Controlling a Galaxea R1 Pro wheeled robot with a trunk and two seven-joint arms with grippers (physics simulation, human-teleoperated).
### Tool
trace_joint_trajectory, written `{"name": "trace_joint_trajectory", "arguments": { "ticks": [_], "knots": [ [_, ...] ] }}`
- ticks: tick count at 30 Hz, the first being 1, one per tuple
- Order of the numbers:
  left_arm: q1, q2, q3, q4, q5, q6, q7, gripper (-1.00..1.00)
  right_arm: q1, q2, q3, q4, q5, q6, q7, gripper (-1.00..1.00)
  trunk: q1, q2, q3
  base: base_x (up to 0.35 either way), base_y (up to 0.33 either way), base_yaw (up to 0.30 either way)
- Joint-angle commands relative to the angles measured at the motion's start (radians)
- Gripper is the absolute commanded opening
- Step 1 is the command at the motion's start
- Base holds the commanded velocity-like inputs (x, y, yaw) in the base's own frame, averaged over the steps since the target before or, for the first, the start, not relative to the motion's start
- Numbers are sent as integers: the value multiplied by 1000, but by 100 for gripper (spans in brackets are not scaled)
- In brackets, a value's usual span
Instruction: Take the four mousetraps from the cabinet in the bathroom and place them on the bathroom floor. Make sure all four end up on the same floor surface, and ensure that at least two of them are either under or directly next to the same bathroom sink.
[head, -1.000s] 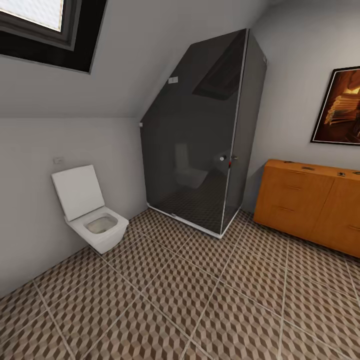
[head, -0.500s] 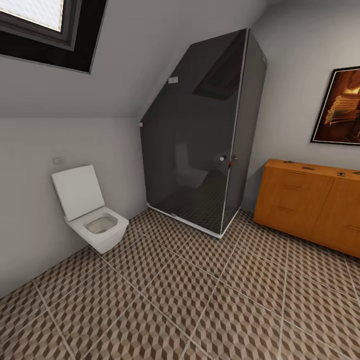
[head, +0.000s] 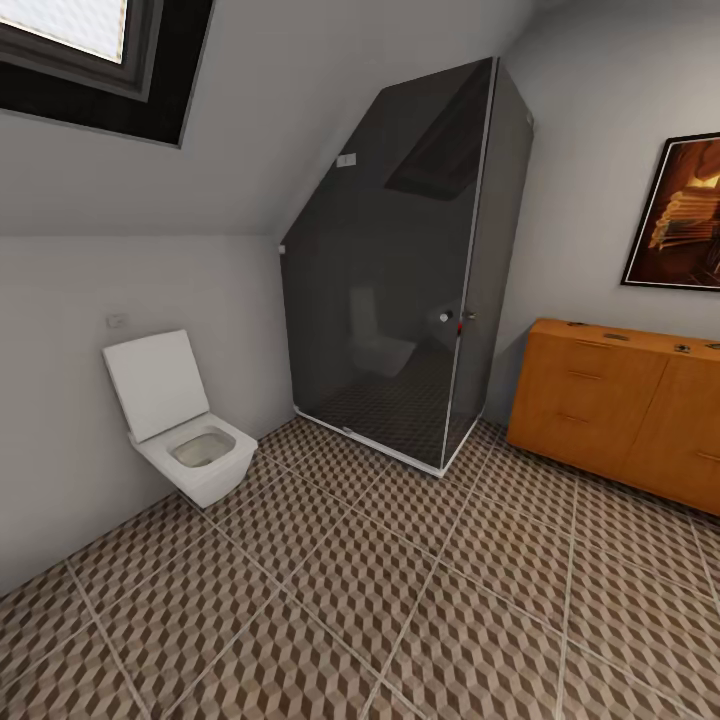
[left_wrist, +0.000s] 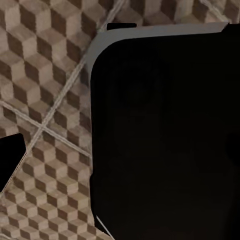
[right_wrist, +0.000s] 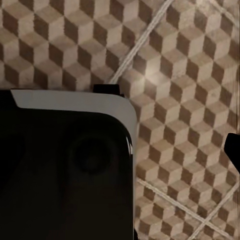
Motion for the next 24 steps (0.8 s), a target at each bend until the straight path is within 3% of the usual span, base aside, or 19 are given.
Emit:
{"name": "trace_joint_trajectory", "arguments": {
  "ticks": [1, 4, 5, 9, 12, 19, 24],
  "knots": [
    [1, 1, 1, -7, -1, 0, 0, 100, 0, 0, 0, -6, 0, -8, -7, 100, 0, 0, -1, 0, 0, 0],
    [0, 8, 1, -24, -1, 2, 8, 100, 0, -1, 0, -23, 1, -2, -22, 100, 0, 0, -1, 0, 0, 0],
    [0, 11, 1, -514, 0, 2, 25, 100, -1, -1, 0, -615, 1, 59, -32, 100, 0, 0, -1, 0, 0, 0],
    [0, 22, 1, -544, 4, -3, 61, 100, -1, -1, 1, -676, 1, 85, -40, 100, 0, 0, -1, 0, 0, 0],
    [0, 24, 0, -511, 5, -15, 73, 100, -1, 0, 2, -684, 1, 83, -40, 100, 0, 0, -1, 0, 0, 0],
    [0, 24, -4, -405, 6, -179, 80, 100, -1, 3, 6, -660, 2, -30, -40, 100, 0, 0, -1, 0, 0, 0],
    [-1, 24, -6, -388, 5, -209, 77, 100, -1, 2, 4, -652, 3, -59, -40, 100, 0, 0, -1, 0, 0, 0]
  ]
}}
